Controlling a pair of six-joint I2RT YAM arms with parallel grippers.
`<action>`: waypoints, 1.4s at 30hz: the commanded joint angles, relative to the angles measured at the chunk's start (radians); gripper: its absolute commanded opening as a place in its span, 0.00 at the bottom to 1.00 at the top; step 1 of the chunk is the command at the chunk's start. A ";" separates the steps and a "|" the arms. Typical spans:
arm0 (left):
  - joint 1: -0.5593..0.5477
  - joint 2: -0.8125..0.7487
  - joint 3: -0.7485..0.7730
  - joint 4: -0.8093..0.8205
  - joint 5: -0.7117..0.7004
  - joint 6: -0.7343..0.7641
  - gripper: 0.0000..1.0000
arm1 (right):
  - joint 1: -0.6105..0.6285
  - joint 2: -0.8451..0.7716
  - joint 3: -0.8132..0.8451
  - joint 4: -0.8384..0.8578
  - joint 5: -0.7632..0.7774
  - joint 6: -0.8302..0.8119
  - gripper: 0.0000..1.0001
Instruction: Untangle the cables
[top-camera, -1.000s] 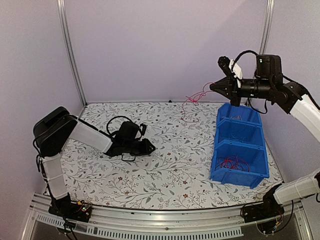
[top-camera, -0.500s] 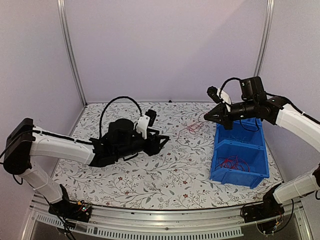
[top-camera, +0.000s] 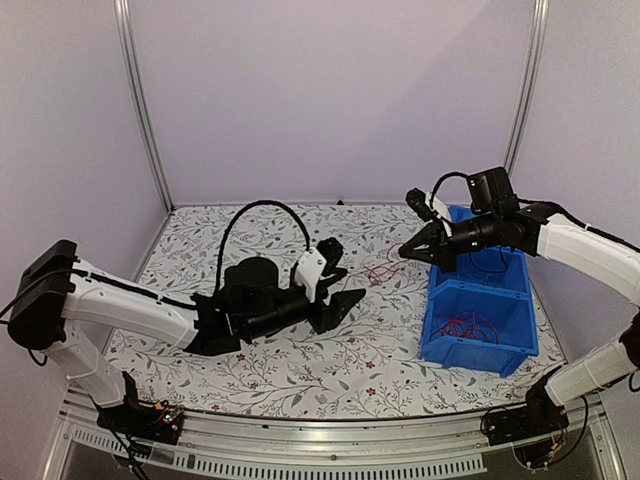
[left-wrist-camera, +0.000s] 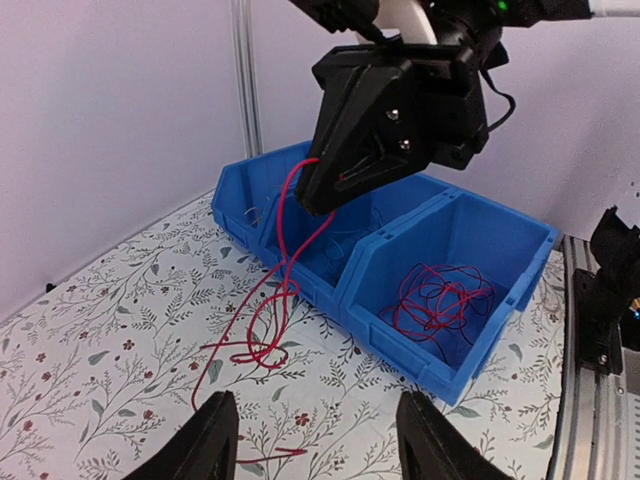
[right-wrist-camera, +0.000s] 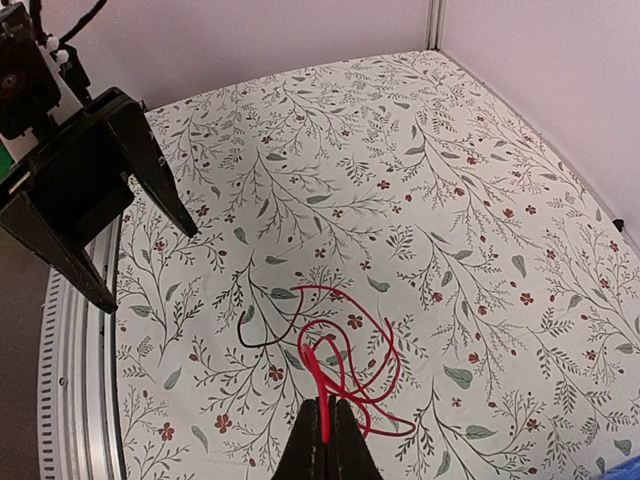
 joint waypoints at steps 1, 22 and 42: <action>-0.045 0.035 0.032 0.077 0.009 0.088 0.53 | -0.004 0.004 -0.016 0.050 -0.038 0.012 0.00; 0.011 0.324 0.424 -0.113 -0.097 -0.037 0.34 | -0.004 -0.022 -0.058 0.050 -0.102 -0.009 0.00; 0.054 0.390 0.418 -0.072 -0.106 -0.030 0.14 | -0.004 -0.072 -0.083 0.076 -0.085 0.003 0.00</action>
